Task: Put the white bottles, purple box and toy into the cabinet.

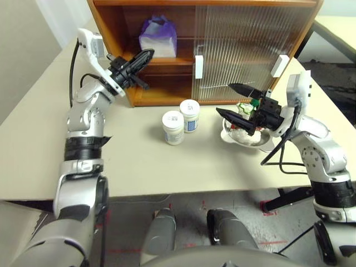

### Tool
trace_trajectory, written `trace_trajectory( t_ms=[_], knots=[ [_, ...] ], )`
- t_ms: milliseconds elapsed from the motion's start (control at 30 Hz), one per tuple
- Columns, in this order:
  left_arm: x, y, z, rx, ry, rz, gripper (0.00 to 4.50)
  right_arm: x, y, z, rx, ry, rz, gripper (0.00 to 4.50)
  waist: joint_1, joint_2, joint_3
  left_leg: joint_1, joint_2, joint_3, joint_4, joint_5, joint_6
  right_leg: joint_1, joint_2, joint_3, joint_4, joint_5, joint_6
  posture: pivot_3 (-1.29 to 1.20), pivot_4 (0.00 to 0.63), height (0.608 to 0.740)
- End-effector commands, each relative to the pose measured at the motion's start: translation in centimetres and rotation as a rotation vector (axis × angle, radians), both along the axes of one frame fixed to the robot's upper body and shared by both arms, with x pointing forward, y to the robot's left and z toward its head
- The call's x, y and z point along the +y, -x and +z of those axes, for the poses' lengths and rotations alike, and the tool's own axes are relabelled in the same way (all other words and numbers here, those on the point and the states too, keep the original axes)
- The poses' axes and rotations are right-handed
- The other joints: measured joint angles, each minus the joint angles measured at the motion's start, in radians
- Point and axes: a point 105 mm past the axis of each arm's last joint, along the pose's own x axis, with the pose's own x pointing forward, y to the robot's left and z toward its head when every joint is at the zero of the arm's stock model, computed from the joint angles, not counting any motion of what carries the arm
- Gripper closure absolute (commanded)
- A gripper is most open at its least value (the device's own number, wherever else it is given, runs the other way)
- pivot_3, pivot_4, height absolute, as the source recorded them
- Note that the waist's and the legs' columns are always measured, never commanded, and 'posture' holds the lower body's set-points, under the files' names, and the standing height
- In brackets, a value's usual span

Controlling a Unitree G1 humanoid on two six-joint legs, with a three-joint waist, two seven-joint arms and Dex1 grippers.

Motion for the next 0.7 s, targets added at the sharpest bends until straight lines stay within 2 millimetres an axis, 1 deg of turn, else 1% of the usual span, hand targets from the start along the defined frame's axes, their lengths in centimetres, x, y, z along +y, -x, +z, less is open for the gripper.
trace_trajectory(
  t_ms=[33,67,133,200,233,267,333,433,567,633,700],
  knots=[
    [-1.0,1.5,-0.8,0.009,-0.055,-0.095,3.22,0.0,-0.2,0.0,-0.003,0.008,0.006,0.00,0.006,0.000,0.000,0.000,0.000,-0.001,0.000,0.000,0.000,0.000,0.000,0.000,0.000,0.000,0.000,0.09,0.104,0.740],
    [-0.8,1.9,-1.2,0.030,-0.034,-0.116,2.92,0.1,-0.2,0.0,-0.003,0.007,0.007,0.00,0.006,0.000,0.000,0.000,0.000,-0.001,0.000,0.000,-0.001,0.000,0.000,0.000,0.000,0.000,0.000,0.09,0.104,0.740],
    [-0.5,2.5,-1.7,0.058,-0.013,-0.147,2.15,0.1,-0.2,0.0,-0.003,0.006,0.008,0.00,0.006,0.000,0.000,0.000,0.001,-0.002,0.000,-0.001,-0.001,-0.001,-0.001,0.001,0.000,0.000,0.000,0.09,0.106,0.740],
    [0.0,2.8,-2.4,0.073,-0.022,-0.146,1.40,0.1,-0.3,0.0,-0.002,0.005,0.010,0.00,0.005,0.000,0.000,0.000,0.001,-0.003,-0.001,-0.002,-0.003,-0.002,-0.001,0.001,0.001,0.000,0.000,0.09,0.106,0.740],
    [0.2,3.2,-2.8,0.084,-0.034,-0.163,1.09,0.1,-0.2,0.0,-0.002,0.005,0.011,0.00,0.005,0.000,0.000,0.000,0.001,-0.003,-0.001,-0.002,-0.003,-0.003,-0.001,0.001,0.001,0.000,0.000,0.09,0.106,0.740],
    [0.6,3.6,-3.7,0.108,-0.054,-0.178,0.68,0.0,-0.2,0.0,-0.002,0.007,0.012,0.00,0.005,0.000,0.000,-0.001,0.002,-0.004,-0.002,-0.002,-0.004,-0.004,-0.001,0.001,0.001,0.000,0.000,0.09,0.106,0.740],
    [1.2,4.5,-5.2,0.155,-0.083,-0.211,0.01,0.0,-0.2,0.0,-0.002,0.008,0.012,0.00,0.003,0.001,0.000,-0.001,0.002,-0.004,-0.003,-0.003,-0.005,-0.006,-0.001,0.002,0.001,0.000,-0.001,0.09,0.106,0.740],
    [1.9,6.0,-7.0,0.229,-0.100,-0.269,0.01,-0.1,-0.2,0.0,0.000,0.009,0.012,0.00,0.002,0.001,-0.001,-0.003,0.003,-0.004,-0.004,-0.004,-0.008,-0.009,-0.001,0.002,0.001,-0.002,-0.003,0.09,0.108,0.740],
    [2.4,7.3,-8.6,0.273,-0.140,-0.308,0.01,-0.1,-0.1,0.0,0.000,0.011,0.012,0.00,0.007,0.001,-0.001,-0.009,0.003,-0.004,-0.003,-0.005,-0.008,-0.014,-0.002,0.001,0.002,-0.002,-0.005,0.09,0.108,0.740],
    [2.4,7.9,-9.6,0.294,-0.172,-0.326,0.01,-0.1,-0.1,0.0,-0.001,0.013,0.013,0.00,0.007,0.001,-0.001,-0.010,0.003,-0.005,-0.003,-0.005,-0.008,-0.015,-0.002,0.001,0.002,0.001,-0.012,0.09,0.107,0.740],
    [2.2,8.0,-10.2,0.299,-0.186,-0.332,0.01,-0.1,-0.1,0.0,-0.002,0.014,0.013,0.00,0.007,0.001,-0.001,-0.010,0.003,-0.005,-0.003,-0.005,-0.008,-0.016,-0.002,0.002,0.002,0.002,-0.013,0.09,0.106,0.740]
  ],
)
